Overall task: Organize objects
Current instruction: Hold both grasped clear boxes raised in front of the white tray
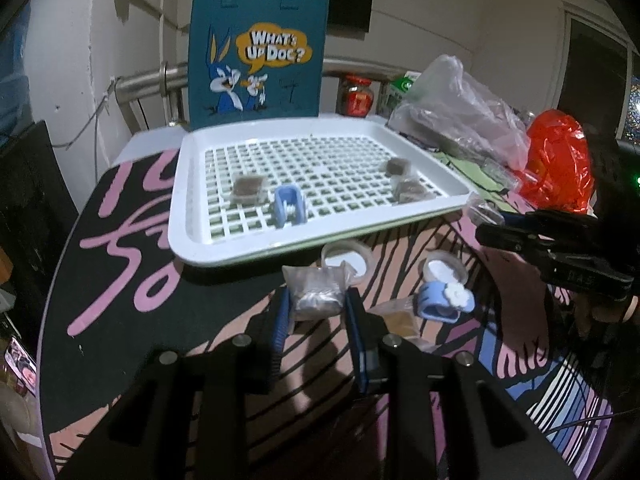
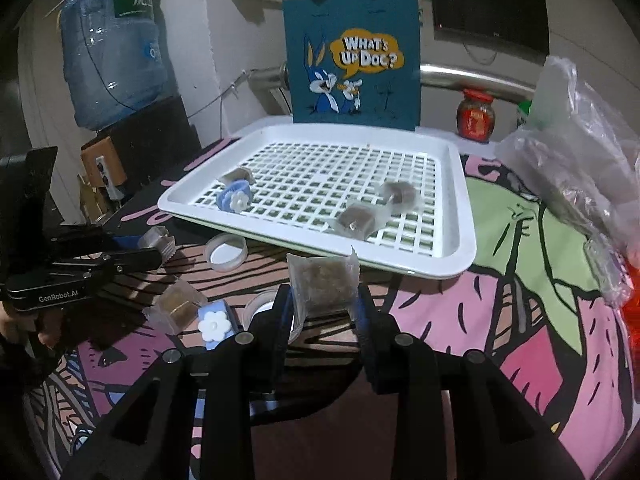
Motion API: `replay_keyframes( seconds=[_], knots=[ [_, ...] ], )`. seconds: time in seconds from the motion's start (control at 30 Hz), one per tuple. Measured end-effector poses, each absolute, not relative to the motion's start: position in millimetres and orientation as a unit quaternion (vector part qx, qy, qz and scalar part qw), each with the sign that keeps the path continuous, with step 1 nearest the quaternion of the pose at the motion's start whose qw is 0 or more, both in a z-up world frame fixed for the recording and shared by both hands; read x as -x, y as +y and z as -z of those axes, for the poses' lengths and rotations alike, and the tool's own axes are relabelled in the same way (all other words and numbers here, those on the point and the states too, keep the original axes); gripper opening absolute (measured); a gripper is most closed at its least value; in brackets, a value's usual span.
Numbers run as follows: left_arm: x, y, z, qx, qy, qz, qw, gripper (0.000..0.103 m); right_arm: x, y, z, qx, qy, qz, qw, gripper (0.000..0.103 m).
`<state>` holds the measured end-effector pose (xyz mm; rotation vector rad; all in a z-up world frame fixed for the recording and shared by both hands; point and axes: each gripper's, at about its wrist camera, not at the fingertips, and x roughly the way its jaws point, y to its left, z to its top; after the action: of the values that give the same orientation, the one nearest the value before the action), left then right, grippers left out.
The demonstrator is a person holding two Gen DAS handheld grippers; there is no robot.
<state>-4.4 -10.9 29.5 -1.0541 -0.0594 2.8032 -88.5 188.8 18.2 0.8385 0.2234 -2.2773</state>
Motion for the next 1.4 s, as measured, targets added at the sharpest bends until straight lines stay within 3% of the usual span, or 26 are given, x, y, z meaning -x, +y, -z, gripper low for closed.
replay_keyframes(
  seconds=[0.3, 1.4],
  knots=[
    [-4.6, -7.7, -46.5, 0.285, -0.026, -0.955, 0.078, 0.027, 71.5, 190.6, -33.8, -0.283, 0.062, 0.888, 0.356, 0.030],
    [-15.0, 2.6, -48.2, 0.259, -0.002, -0.961, 0.092, 0.027, 54.3, 192.4, -37.8, -0.243, 0.040, 0.889, 0.385, 0.030]
  ],
)
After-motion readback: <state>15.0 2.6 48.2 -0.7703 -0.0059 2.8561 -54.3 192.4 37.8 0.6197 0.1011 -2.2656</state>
